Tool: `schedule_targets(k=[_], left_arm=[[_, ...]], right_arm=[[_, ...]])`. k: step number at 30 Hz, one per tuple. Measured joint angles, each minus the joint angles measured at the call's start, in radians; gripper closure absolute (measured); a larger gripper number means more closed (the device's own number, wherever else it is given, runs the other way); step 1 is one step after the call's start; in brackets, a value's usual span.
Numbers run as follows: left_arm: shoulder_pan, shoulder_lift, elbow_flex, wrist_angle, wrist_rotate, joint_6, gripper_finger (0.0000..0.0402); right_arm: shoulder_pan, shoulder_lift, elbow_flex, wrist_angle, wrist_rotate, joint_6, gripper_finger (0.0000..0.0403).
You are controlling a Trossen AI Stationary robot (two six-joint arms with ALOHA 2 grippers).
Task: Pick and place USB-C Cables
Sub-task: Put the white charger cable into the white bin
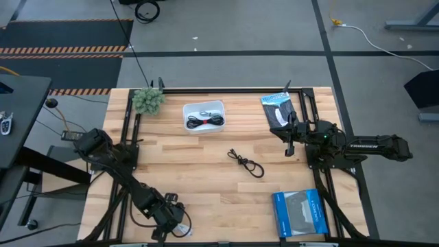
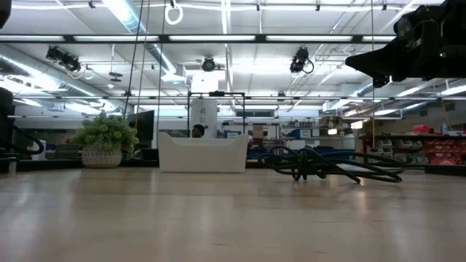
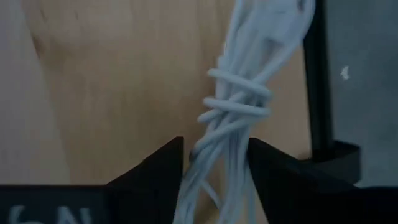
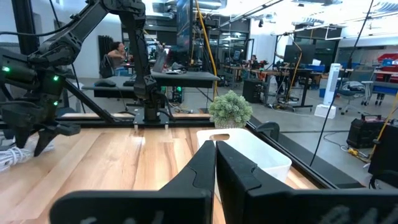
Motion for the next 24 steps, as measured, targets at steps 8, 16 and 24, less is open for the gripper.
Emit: schedule_targets(k=[8, 16, 24], left_arm=[[-0.003, 0.012, 0.000, -0.005, 0.014, 0.011, 0.0319], [0.011, 0.012, -0.001, 0.017, 0.031, -0.023, 0.0358], [0.027, -0.038, -0.001, 0.087, 0.058, -0.017, 0.0358]], right_arm=[[0.000, 0.000, 0.000, 0.000, 0.000, 0.000, 0.0383], [0.000, 0.000, 0.000, 0.000, 0.000, 0.000, 0.0383], [0.000, 0.000, 0.000, 0.000, 0.000, 0.000, 0.0383]])
